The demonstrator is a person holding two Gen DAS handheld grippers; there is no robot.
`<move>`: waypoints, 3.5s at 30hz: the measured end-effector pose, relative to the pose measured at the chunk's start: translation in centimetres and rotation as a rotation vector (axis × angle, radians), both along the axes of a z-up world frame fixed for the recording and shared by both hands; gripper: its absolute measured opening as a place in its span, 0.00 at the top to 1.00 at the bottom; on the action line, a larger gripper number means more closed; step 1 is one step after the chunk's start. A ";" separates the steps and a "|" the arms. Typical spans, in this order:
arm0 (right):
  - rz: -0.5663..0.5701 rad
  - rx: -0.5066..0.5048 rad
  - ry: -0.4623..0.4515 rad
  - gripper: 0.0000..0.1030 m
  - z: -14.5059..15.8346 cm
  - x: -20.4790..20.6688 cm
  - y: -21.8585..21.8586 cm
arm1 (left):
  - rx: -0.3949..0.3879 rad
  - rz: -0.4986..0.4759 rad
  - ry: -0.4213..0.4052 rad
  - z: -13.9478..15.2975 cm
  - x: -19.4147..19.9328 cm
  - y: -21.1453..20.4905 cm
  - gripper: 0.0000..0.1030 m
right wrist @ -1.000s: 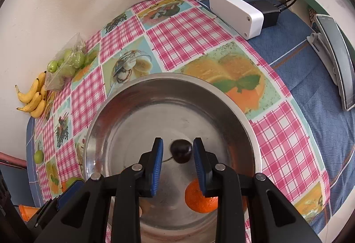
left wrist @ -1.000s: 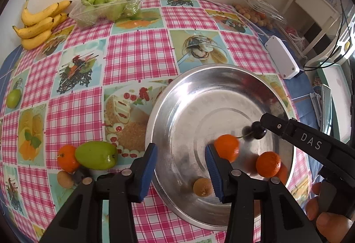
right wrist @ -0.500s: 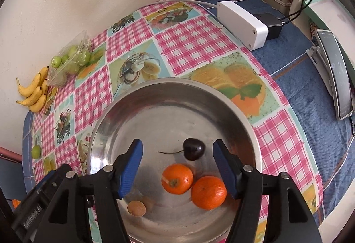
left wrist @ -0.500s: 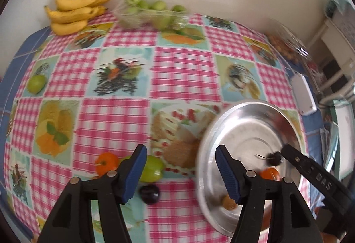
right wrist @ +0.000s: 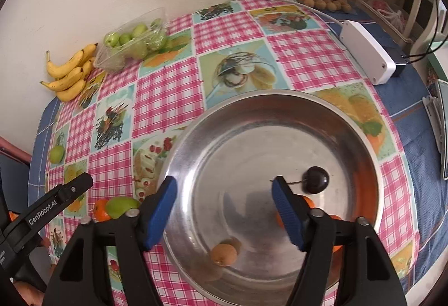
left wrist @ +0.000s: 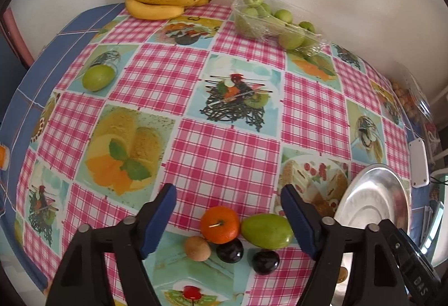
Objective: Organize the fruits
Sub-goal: 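Move both open grippers back toward the remaining fruit cluster, then grasp a black plum with the right gripper while the left gripper grasps a brown kiwi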
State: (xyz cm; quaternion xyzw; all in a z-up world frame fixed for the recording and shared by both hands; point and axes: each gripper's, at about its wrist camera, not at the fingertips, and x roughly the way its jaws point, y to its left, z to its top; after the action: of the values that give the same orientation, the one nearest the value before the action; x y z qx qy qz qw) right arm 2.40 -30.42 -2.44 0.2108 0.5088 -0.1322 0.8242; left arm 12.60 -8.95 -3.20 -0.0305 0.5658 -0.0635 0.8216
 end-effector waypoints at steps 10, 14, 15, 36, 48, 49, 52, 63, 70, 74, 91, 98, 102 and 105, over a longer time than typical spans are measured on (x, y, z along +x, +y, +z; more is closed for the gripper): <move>-0.007 -0.018 0.027 0.14 -1.0 0.2 0.0 | 0.059 0.054 0.002 -1.0 0.5 1.5 0.00; -0.023 -0.021 0.027 0.08 -1.2 0.1 -0.3 | 0.077 0.072 -0.005 -1.2 0.6 2.1 0.00; -0.028 -0.024 0.028 0.04 -1.3 0.1 -0.4 | 0.083 0.075 -0.006 -1.2 0.6 2.2 0.00; -0.007 -0.030 0.020 0.02 -1.4 -0.9 0.8 | 0.067 0.053 -0.010 -0.6 -0.5 3.2 0.00; 0.059 -0.035 0.017 0.02 -0.8 -2.5 3.5 | 0.102 -0.013 -0.044 0.7 -3.1 3.2 0.00; 0.067 -0.029 0.016 0.02 -0.8 -2.6 3.7 | 0.101 -0.011 -0.046 0.7 -3.3 3.3 0.00; 0.096 -0.023 0.006 0.02 -0.8 -2.8 4.8 | 0.091 -0.006 -0.044 0.8 -3.8 3.8 0.00; 0.216 -0.020 -0.054 0.02 -0.3 -2.6 8.5 | 0.077 0.047 -0.051 1.2 -4.9 5.9 0.00; 0.244 0.028 -0.072 0.02 -0.3 -2.0 9.9 | 0.047 0.100 -0.062 1.7 -5.2 8.0 0.00; 0.283 0.026 -0.079 0.02 -0.3 -1.6 11.0 | 0.036 0.123 -0.049 1.5 -5.3 8.8 0.00; 0.326 0.061 -0.073 0.02 -1.3 -0.5 12.2 | -0.004 0.170 0.012 0.0 -4.3 10.1 0.00; 0.338 0.074 -0.050 0.05 -1.9 -0.2 12.4 | -0.011 0.121 0.073 -1.6 -4.0 8.9 0.00; 0.342 0.057 -0.042 0.38 -2.1 -0.1 12.5 | -0.043 0.093 0.095 -2.1 -3.7 8.4 0.01; 0.335 0.050 -0.013 0.48 -2.8 0.1 12.3 | -0.046 0.060 0.118 -2.7 -3.7 7.6 0.04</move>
State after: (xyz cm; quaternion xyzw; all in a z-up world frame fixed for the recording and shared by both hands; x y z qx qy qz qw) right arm 2.52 -18.08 -5.22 0.1441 0.5345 0.0212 0.8325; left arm 8.94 -1.34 -5.94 -0.0699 0.6105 -0.0500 0.7873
